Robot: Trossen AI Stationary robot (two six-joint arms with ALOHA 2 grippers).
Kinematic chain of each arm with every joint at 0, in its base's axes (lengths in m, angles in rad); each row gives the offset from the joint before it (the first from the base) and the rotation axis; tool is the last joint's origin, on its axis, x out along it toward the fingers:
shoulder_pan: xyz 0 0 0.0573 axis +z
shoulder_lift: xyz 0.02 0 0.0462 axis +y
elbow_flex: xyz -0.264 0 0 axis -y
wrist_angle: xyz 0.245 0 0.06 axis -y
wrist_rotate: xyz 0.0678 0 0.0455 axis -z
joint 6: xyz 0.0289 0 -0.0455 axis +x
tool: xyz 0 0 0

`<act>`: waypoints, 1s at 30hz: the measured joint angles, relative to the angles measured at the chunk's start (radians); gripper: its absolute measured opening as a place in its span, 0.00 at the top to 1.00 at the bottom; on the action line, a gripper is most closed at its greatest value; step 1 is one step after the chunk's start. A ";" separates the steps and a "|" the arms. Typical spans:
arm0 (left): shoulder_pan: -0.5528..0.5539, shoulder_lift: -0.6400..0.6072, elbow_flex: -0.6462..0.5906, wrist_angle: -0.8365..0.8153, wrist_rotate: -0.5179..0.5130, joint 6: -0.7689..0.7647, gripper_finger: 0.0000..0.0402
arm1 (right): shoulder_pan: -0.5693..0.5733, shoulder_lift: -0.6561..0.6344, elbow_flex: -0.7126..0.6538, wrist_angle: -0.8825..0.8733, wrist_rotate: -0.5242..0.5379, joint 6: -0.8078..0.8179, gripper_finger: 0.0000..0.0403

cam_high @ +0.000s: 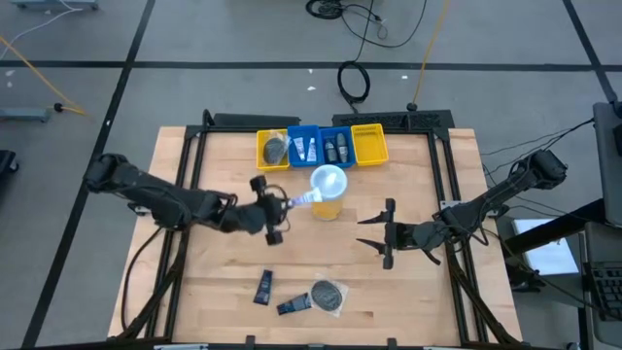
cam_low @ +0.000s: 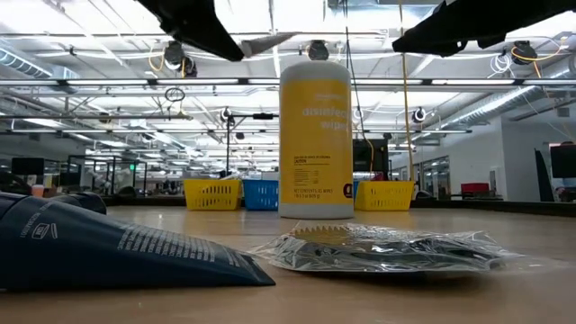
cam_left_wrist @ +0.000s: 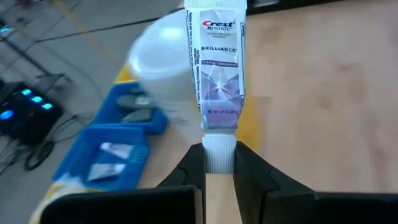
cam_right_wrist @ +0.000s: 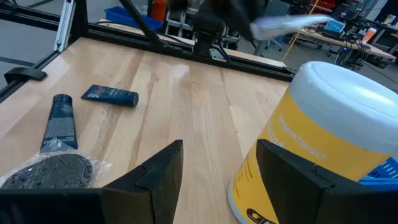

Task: Pick & Place Travel size toiletries
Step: Put the toothpaste into the left blue basket

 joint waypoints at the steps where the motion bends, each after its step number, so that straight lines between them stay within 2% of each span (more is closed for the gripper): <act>1: 0.020 0.000 0.000 0.004 -0.003 0.003 0.91 | 0.000 0.000 0.000 0.000 0.000 0.000 0.51; 13: 0.289 -0.001 0.000 0.101 -0.026 0.024 0.91 | 0.000 0.000 0.000 0.001 0.000 0.000 0.51; 18: 0.422 0.015 -0.028 0.165 0.097 0.000 0.91 | 0.000 0.000 0.000 0.001 0.000 0.000 0.51; 23: 0.529 0.074 -0.034 0.179 0.128 -0.007 0.91 | 0.000 0.000 0.000 0.001 0.000 0.000 0.51; 30: 0.622 0.207 -0.034 0.284 0.233 -0.010 0.91 | -0.001 0.000 0.000 0.002 0.000 0.000 0.51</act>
